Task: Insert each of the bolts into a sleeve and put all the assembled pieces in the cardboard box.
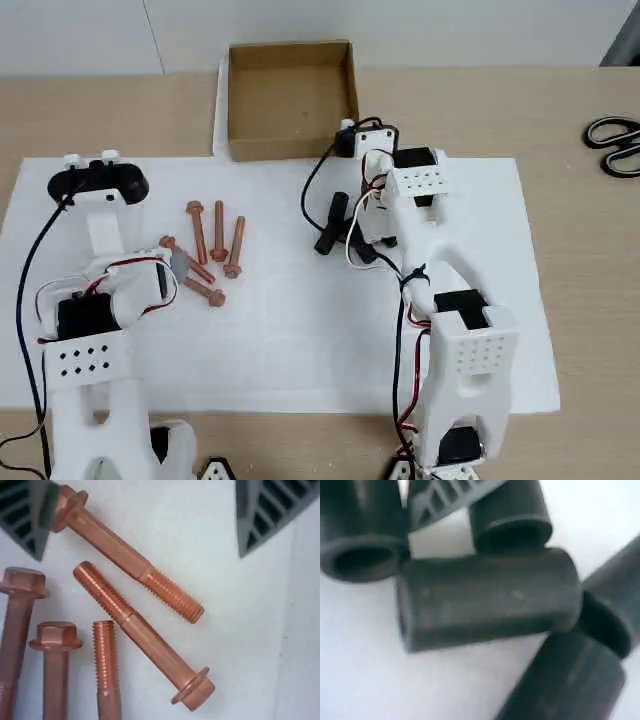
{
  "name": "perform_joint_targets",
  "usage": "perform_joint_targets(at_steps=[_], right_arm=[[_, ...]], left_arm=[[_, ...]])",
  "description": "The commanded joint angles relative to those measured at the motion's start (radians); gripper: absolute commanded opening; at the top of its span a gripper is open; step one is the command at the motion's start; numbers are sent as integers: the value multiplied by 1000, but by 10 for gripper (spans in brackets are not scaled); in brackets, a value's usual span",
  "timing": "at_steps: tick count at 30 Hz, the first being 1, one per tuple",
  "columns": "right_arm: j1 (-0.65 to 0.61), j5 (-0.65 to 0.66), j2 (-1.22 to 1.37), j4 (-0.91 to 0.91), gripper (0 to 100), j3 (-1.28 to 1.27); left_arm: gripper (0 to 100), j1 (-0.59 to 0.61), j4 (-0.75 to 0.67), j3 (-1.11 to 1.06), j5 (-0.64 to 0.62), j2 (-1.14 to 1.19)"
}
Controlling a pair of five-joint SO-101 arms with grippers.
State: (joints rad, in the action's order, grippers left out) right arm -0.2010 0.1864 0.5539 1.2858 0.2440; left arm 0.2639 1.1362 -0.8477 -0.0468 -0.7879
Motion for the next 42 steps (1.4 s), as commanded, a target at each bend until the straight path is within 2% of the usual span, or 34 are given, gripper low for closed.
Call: perform_joint_targets(at_steps=[1, 11, 19, 25, 30, 36, 42], right_arm=[[5, 43, 2, -33, 175, 26], [5, 141, 1, -31, 175, 26], [-31, 160, -1, -31, 174, 26], [-38, 160, 7, -35, 60, 26], [-19, 155, 8, -30, 35, 23], [22, 155, -8, 48, 35, 29], [39, 153, -145, 163, 35, 60]], left_arm=[[240, -2, -11, 4, -8, -11], [240, -2, -9, 4, -8, -11], [240, -2, -9, 4, -8, -11], [240, -2, -9, 4, -8, -11], [240, -2, -9, 4, -8, -11], [240, -3, -9, 7, -6, -3], [240, -3, -8, 18, -6, -2]])
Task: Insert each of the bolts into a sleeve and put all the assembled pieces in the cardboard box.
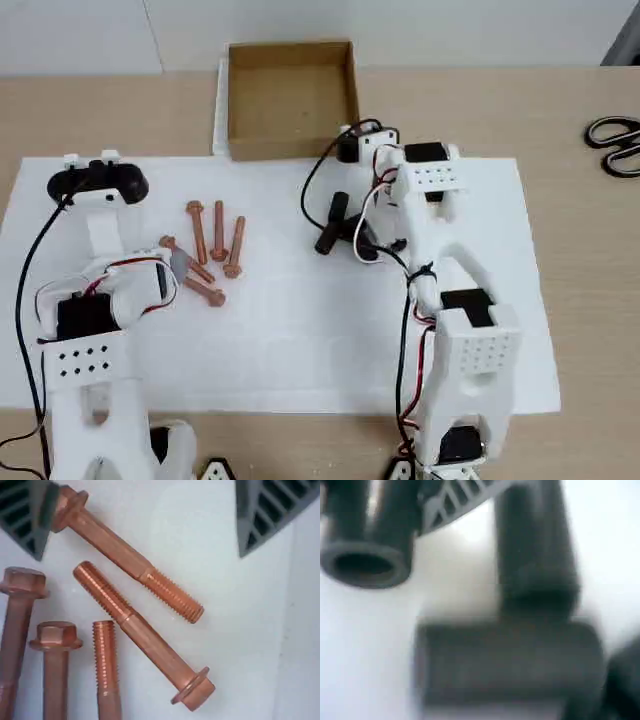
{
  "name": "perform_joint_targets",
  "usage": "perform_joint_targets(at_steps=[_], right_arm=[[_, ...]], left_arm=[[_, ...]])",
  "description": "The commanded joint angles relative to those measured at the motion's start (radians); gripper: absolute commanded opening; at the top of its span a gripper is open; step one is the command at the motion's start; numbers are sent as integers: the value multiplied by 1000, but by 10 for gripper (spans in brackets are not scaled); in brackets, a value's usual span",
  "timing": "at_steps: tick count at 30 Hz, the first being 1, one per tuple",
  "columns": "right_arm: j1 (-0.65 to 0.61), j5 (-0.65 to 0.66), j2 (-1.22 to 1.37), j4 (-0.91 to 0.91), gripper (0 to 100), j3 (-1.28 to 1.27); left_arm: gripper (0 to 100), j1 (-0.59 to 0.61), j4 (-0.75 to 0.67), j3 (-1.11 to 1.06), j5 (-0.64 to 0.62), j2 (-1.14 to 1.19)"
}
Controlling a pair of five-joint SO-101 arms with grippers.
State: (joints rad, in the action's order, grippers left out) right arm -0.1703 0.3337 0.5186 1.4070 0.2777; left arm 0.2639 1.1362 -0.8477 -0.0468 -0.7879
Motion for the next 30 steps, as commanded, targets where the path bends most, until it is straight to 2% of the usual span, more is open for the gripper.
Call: perform_joint_targets(at_steps=[1, 8, 15, 23, 30], right_arm=[[8, 6, -134, 48, 35, 26], [10, -25, -252, 124, 35, 26], [10, -25, -257, 165, 35, 26], [10, -46, -259, 170, 35, 26], [10, -46, -257, 170, 35, 26]], left_arm=[[240, -3, -8, 22, -6, -2], [240, -6, 41, 145, -3, 106], [240, -14, 66, 424, -3, 503], [240, -80, 135, 792, -8, 970], [239, -72, 167, 977, -49, 1178]])
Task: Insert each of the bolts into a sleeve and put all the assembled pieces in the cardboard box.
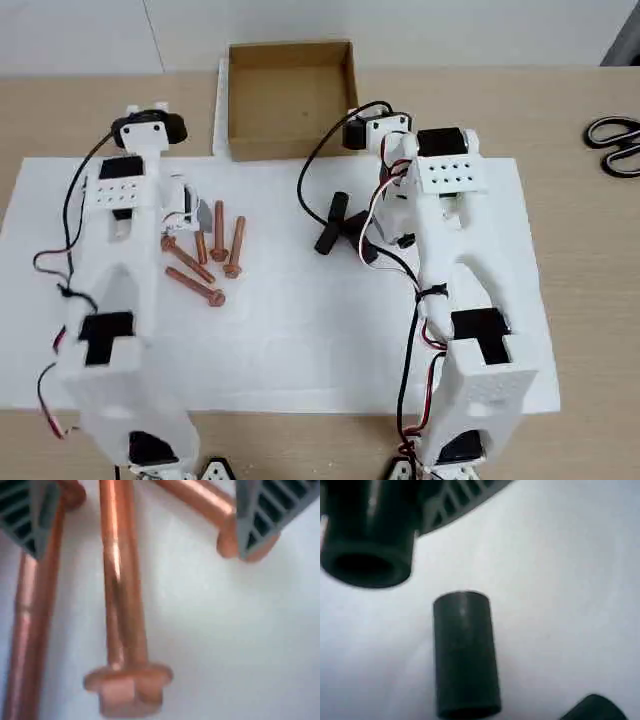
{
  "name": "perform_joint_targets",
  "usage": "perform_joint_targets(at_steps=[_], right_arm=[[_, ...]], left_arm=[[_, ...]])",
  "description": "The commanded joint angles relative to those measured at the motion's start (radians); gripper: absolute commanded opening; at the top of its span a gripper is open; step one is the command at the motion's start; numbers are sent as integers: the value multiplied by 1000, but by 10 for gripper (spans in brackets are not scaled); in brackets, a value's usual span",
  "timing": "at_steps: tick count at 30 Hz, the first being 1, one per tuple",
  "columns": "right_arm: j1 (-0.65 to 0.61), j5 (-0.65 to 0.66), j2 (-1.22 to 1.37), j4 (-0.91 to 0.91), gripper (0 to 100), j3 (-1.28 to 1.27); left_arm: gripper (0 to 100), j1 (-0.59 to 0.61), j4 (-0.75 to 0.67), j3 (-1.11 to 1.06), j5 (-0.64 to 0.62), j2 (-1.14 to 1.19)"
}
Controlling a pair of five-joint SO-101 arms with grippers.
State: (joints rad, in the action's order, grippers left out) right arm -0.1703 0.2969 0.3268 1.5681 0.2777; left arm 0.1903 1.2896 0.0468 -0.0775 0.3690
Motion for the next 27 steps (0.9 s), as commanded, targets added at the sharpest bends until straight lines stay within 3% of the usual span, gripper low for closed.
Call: perform_joint_targets(at_steps=[1, 21, 27], right_arm=[[10, -9, -65, 8, 35, 26], [8, -11, -64, 7, 35, 26], [8, -11, -65, 7, 35, 26]], left_arm=[[239, 2, 14, 93, -18, 34], [239, 2, -41, 110, -46, 74], [172, 5, -64, 114, -48, 170]])
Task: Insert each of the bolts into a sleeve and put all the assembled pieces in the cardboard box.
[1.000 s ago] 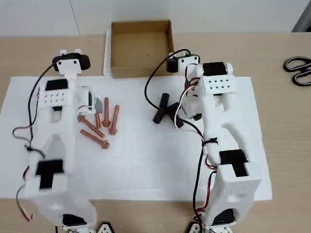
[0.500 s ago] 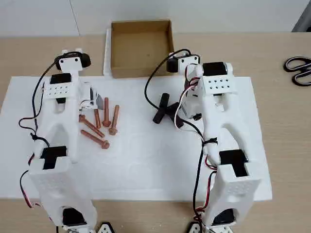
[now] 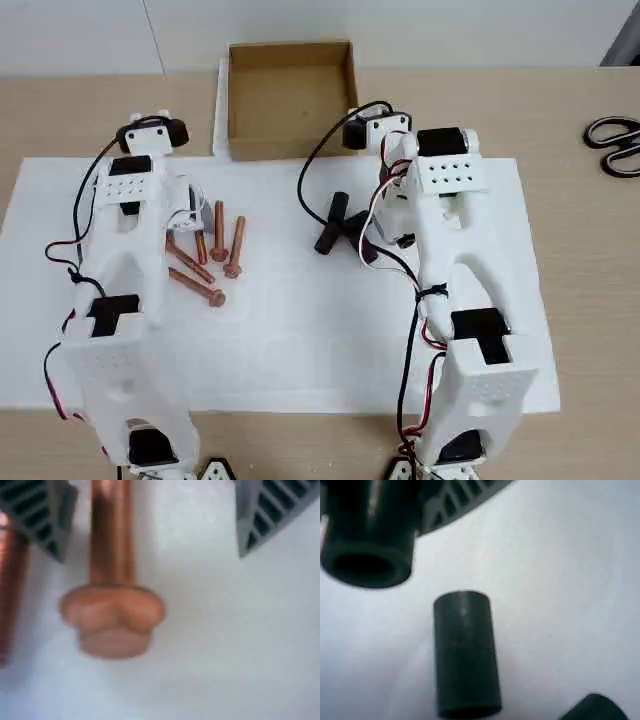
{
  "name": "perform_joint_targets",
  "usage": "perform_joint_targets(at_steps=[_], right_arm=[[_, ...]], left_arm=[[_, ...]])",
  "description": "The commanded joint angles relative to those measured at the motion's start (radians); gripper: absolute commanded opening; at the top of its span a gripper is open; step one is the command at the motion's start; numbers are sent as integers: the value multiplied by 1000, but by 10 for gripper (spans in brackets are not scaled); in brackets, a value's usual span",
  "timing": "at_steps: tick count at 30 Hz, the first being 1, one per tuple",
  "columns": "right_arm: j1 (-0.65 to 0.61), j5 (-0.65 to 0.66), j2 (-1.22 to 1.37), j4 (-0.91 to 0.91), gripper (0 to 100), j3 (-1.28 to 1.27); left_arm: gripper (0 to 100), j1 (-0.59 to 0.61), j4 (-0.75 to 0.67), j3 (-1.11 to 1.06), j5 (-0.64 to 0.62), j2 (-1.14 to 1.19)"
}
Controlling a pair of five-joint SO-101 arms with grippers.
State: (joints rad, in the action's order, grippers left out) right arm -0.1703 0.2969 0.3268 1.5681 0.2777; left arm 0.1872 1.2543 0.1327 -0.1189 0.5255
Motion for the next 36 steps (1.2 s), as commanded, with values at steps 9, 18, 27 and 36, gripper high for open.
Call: perform_joint_targets(at_steps=[9, 18, 27, 36], right_arm=[[8, -11, -67, 7, 35, 26], [7, -11, -65, 7, 35, 26], [4, -11, -68, 7, 35, 26], [4, -21, -68, 8, 35, 25]], left_arm=[[163, 5, -40, 45, -54, 23], [107, 3, -58, 97, -55, 32], [72, -8, -63, 96, -54, 32], [5, -40, -54, 96, -51, 31]])
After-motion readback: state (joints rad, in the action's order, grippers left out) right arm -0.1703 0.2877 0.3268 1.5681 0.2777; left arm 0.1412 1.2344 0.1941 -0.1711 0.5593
